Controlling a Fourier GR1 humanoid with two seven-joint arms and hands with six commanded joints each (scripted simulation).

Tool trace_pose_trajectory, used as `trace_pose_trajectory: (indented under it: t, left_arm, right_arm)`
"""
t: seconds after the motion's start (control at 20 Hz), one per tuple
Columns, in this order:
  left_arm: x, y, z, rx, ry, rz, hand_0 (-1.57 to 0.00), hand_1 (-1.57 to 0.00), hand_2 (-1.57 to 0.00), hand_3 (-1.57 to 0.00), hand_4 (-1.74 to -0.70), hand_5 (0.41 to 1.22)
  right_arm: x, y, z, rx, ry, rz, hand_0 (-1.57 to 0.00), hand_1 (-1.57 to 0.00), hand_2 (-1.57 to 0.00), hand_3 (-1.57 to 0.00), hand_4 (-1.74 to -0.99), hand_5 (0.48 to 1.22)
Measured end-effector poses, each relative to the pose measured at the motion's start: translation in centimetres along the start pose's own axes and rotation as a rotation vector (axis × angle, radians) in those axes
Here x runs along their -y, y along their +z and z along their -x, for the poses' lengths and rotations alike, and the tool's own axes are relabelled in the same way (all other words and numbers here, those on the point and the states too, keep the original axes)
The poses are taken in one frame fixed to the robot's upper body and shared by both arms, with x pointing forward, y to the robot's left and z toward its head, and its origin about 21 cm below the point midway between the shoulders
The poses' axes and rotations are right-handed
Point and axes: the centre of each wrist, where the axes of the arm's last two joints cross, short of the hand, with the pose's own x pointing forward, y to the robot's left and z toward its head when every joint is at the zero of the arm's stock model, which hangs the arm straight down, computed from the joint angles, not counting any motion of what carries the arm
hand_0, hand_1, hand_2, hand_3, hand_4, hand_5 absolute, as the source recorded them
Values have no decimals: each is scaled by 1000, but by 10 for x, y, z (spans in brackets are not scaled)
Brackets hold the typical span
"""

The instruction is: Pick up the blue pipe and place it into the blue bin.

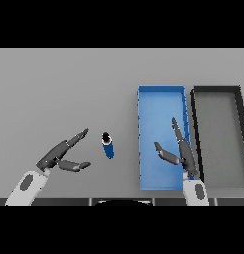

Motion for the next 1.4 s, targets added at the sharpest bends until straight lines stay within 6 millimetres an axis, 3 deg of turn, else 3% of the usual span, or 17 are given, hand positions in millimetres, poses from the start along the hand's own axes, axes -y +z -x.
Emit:
trace_pose_trajectory:
  t: [0.15, 0.4, 0.75, 0.95, 1.05, 1.15, 1.25, 1.4]
  left_arm:
    - [16, -7, 5, 14, -24, 15, 1, 1, 1, 1, -1186, 464]
    - [43, -36, 14, -10, 25, 42, 1, 1, 1, 1, -1195, 467]
    - [58, -75, 23, -19, 7, 71, 1, 1, 1, 1, -1131, 462]
    - [67, -91, 23, 45, 80, 103, 1, 1, -1, 1, -1215, 533]
    - [69, -101, 25, 49, 103, 88, 1, -40, -110, -43, -1267, 585]
    - [78, -106, 23, 74, 142, 74, -100, -265, -357, -215, -1317, 651]
    - [79, -105, 26, 68, 184, 63, -504, -677, -733, -703, -1416, 856]
    - [88, -107, 23, 82, 172, 85, -1025, -1113, -1142, -1102, -1567, 1034]
  right_arm:
    - [-5, 0, -4, 11, -7, 6, 1, 1, 1, 1, -1223, 620]
    - [-6, 4, -5, 3, -5, 12, 1, 1, 1, 1, -1229, 621]
    - [4, 8, -3, -13, 0, 25, 1, 1, 1, 1, -1201, 605]
    - [3, 6, -3, -23, -19, 24, 1, 1, 1, 1, -1206, 606]
    - [3, 6, -4, -10, -19, 23, 1, 1, 1, 1, -1196, 603]
    - [0, 6, -3, -18, -7, 24, 1, 1, 1, 1, -1198, 605]
    - [2, 7, -4, -25, -19, 26, 1, 1, 1, 1, -1196, 604]
    - [3, 8, -1, -28, -21, 19, 1, 1, 1, 1, -1196, 604]
